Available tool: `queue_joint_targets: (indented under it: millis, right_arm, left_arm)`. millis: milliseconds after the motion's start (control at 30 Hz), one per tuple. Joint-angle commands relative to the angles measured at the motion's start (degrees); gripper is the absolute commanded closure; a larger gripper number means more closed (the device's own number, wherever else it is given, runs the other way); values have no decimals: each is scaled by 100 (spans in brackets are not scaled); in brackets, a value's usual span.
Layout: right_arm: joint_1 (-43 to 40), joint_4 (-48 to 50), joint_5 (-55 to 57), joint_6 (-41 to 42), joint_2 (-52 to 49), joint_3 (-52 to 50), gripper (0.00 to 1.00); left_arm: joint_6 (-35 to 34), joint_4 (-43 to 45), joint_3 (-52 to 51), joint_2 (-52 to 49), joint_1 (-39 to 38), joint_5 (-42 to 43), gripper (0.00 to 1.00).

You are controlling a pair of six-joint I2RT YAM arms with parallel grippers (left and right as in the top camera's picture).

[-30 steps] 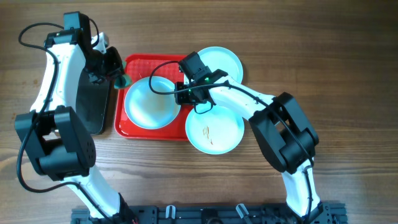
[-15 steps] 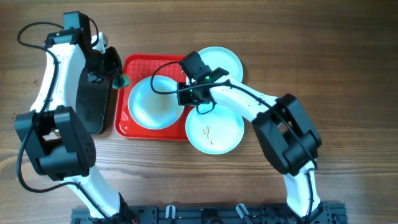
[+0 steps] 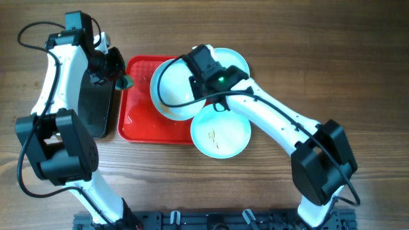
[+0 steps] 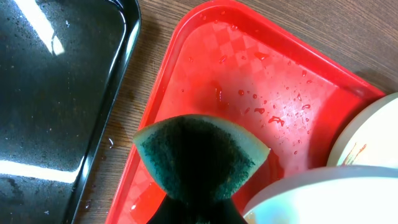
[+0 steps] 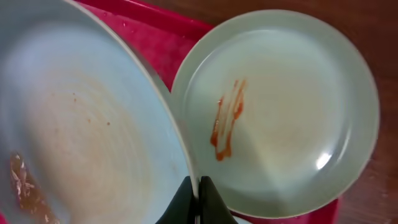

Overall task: Clean dirty plates on tray and stack at the side
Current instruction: 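Lift the cleaned plate with the right gripper and tilt it up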

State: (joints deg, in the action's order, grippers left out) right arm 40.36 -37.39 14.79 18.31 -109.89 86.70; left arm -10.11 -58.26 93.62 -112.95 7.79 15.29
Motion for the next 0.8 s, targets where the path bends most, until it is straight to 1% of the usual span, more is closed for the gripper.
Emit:
queue_joint_targets:
  millis: [0, 133, 300, 500, 567, 767]
  right_arm:
    - [358, -17, 1311, -494, 243, 225, 96]
    - [686, 9, 2243, -638, 243, 225, 96]
    - [868, 63, 3102, -909, 243, 225, 96]
    - [1043, 393, 3724, -1296, 245, 225, 96]
    - [1215, 713, 3906, -1720, 245, 225, 96]
    - [1482, 1003, 4559, -2135, 254, 225, 96]
  left_arm:
    - [114, 15, 109, -9, 22, -35, 96]
    - [114, 15, 109, -9, 22, -35, 96]
    - [114, 15, 109, -9, 22, -35, 96]
    - [114, 15, 109, -9, 22, -37, 96]
    - [114, 17, 109, -9, 22, -35, 96]
    - [114, 17, 109, -9, 22, -35, 96]
